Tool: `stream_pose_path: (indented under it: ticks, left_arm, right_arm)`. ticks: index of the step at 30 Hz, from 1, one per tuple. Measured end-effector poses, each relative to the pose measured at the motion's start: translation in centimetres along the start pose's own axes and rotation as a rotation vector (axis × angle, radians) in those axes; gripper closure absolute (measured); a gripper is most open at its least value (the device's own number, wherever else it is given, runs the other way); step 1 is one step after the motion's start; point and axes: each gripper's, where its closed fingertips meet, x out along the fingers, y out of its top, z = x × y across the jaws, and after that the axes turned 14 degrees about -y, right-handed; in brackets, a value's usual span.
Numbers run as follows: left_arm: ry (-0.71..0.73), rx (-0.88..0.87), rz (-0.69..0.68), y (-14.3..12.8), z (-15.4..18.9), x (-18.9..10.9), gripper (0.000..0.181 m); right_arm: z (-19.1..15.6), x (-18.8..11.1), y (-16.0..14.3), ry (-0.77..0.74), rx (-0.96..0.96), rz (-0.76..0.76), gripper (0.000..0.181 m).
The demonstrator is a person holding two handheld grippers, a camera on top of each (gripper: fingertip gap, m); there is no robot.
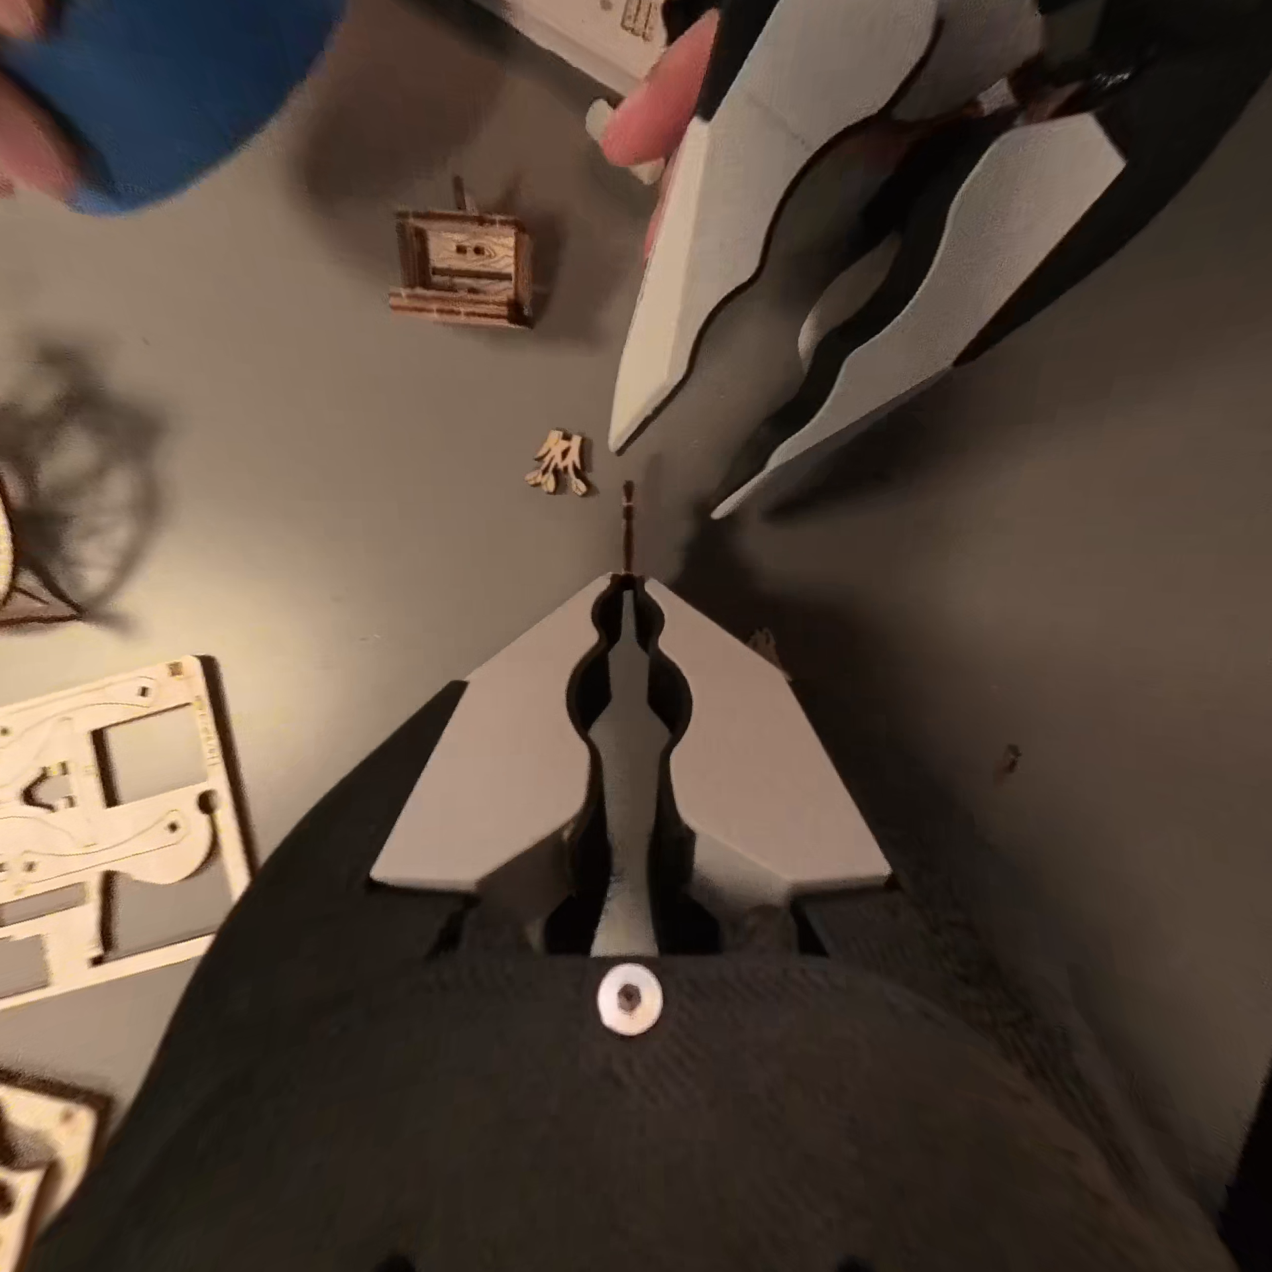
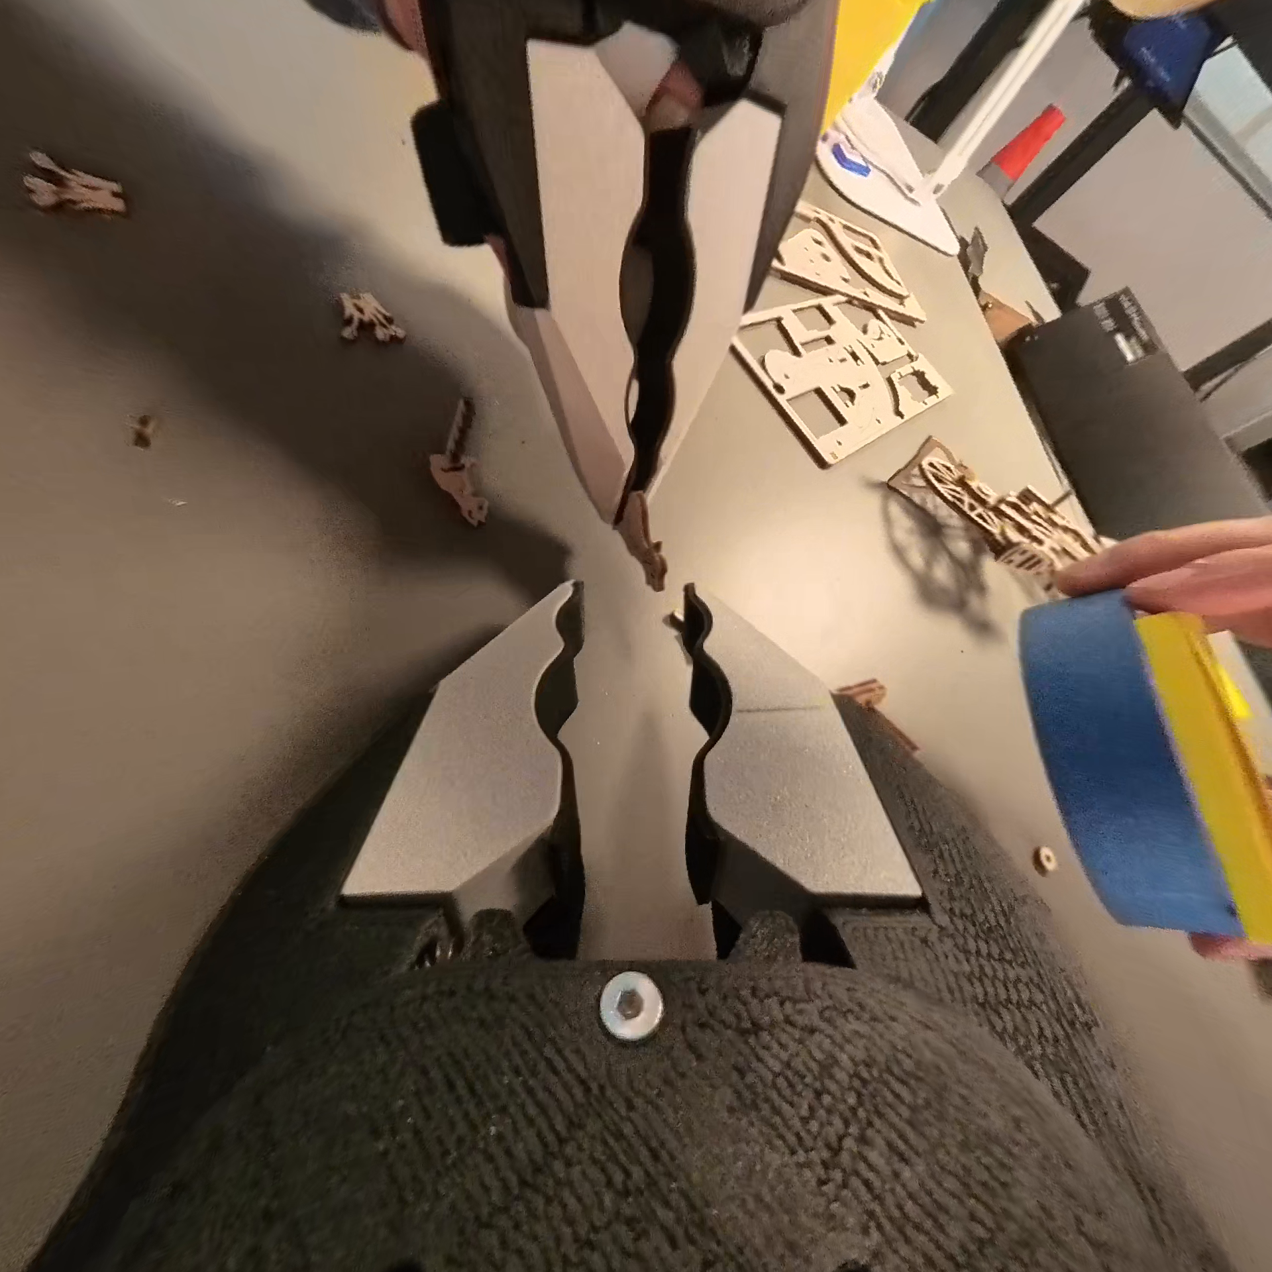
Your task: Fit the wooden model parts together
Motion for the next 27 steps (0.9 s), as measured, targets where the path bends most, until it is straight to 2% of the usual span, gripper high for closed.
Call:
stream_pose_path:
  ticks: [6, 9, 13, 18, 27]
  left_arm:
    - [0.201, 0.187, 0.005, 0.4, -1.5, -1.6, 0.180]
    - [0.335, 0.297, 0.057, 0.7, -3.2, -2.5, 0.180]
    - [0.465, 0.381, 0.155, 0.9, -4.7, -2.8, 0.180]
    - [0.510, 0.479, 0.200, 1.2, -4.2, -2.1, 0.180]
    - [0.479, 0.574, 0.137, 0.9, -3.7, -0.4, 0.180]
  right_arm:
    - [0.7, -0.4, 1.0, -0.145, -0.096, 0.087, 0.152]
    - [1.4, -0.7, 1.9, -0.244, -0.141, 0.165, 0.153]
    - [1.5, -0.5, 1.6, -0.326, -0.324, 0.180, 0.156]
    - [0.3, -0.2, 1.6, -0.308, -0.473, 0.193, 0.159]
    - [0.3, -0.2, 1.7, -0.302, -0.461, 0.218, 0.159]
